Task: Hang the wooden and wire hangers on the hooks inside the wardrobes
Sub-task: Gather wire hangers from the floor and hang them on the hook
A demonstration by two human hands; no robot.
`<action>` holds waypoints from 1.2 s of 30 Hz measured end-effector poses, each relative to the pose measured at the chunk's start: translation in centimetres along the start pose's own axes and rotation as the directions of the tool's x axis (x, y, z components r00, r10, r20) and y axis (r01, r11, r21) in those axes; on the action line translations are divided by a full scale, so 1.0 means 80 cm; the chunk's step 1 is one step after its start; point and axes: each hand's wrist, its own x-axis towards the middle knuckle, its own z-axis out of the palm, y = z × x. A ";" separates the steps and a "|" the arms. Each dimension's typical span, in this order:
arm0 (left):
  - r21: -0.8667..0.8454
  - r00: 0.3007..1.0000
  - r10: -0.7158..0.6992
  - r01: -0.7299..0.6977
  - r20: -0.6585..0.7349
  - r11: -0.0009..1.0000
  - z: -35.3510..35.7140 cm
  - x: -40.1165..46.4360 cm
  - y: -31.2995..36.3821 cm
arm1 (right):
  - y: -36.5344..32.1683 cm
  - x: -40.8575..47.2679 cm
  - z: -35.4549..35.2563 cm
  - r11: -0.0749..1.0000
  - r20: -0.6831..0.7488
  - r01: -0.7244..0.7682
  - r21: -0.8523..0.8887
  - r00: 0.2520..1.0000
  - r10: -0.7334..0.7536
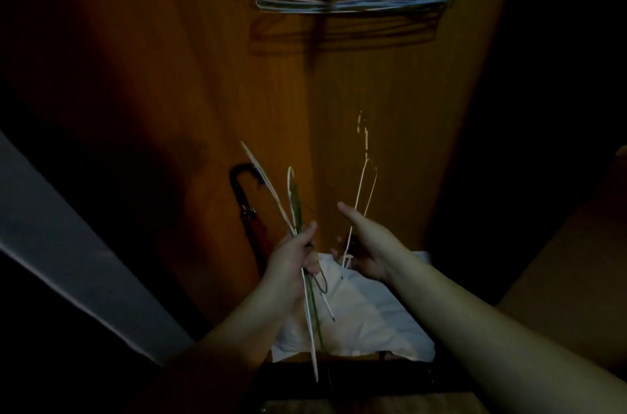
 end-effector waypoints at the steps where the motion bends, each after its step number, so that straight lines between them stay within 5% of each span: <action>1: 0.039 1.000 0.013 -0.013 0.005 0.999 0.000 -0.001 -0.005 | -0.004 0.000 0.002 0.999 0.018 -0.041 0.019 0.999 0.041; 15: 0.219 0.957 0.179 -0.229 0.228 0.948 0.006 -0.032 -0.004 | -0.016 0.040 0.016 0.996 -0.080 -0.048 0.080 0.995 0.055; 21: 0.211 0.966 0.190 -0.225 0.176 0.951 0.012 -0.034 0.004 | -0.018 0.046 0.028 0.997 -0.067 -0.026 0.077 0.997 0.031; 31: 0.218 0.951 0.305 -0.310 0.058 0.925 -0.014 -0.027 0.028 | -0.017 0.042 -0.008 0.969 -0.089 0.049 -0.241 0.993 -0.072; 36: 0.178 0.950 0.304 -0.311 0.067 0.934 -0.033 -0.026 0.055 | -0.046 0.059 -0.053 0.656 -0.224 0.201 -0.727 0.834 -0.504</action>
